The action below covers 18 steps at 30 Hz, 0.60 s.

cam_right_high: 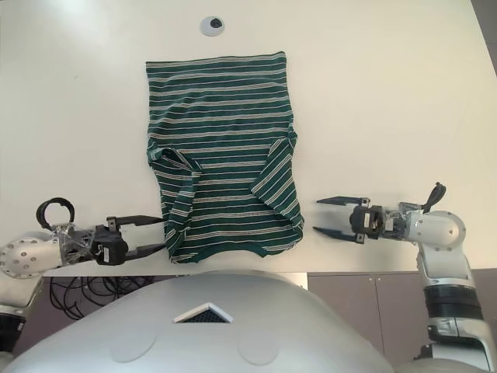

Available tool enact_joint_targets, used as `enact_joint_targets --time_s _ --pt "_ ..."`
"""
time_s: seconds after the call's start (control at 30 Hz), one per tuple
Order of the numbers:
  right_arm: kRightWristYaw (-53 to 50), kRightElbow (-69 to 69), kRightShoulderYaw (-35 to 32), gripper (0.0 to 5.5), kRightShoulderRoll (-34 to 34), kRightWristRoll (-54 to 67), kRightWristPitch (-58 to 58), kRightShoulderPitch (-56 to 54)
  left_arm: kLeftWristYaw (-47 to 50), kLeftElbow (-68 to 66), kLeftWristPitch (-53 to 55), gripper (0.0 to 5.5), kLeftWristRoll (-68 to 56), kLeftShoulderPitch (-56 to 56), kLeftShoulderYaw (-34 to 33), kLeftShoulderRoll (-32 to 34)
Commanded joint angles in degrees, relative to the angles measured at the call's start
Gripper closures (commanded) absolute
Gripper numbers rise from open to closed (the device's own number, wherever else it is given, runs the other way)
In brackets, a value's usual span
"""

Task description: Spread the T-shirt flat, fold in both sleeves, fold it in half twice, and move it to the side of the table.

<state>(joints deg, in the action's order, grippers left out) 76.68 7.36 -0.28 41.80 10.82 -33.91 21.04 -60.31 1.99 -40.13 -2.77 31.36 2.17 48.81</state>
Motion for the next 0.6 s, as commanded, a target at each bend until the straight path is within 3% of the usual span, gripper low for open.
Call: enact_joint_targets --time_s 0.03,0.3,0.47,0.6 --pt "-0.91 0.18 2.52 2.61 1.59 -2.50 -4.62 0.78 0.86 -4.03 -0.29 2.91 5.33 0.62 3.88 0.20" --pt "-3.82 2.53 7.76 2.61 1.80 -5.26 -11.20 -1.72 2.89 -5.65 -2.24 2.91 5.01 -0.32 8.65 0.93" --pt "-6.22 3.58 10.62 2.58 1.98 -4.84 -13.55 -3.32 3.19 -5.72 -2.54 3.79 4.42 -0.69 10.92 1.56" --pt "-7.23 4.22 12.50 3.31 2.67 -4.22 -14.63 -3.86 3.78 -6.12 -2.71 4.41 4.44 -1.05 12.11 1.78"
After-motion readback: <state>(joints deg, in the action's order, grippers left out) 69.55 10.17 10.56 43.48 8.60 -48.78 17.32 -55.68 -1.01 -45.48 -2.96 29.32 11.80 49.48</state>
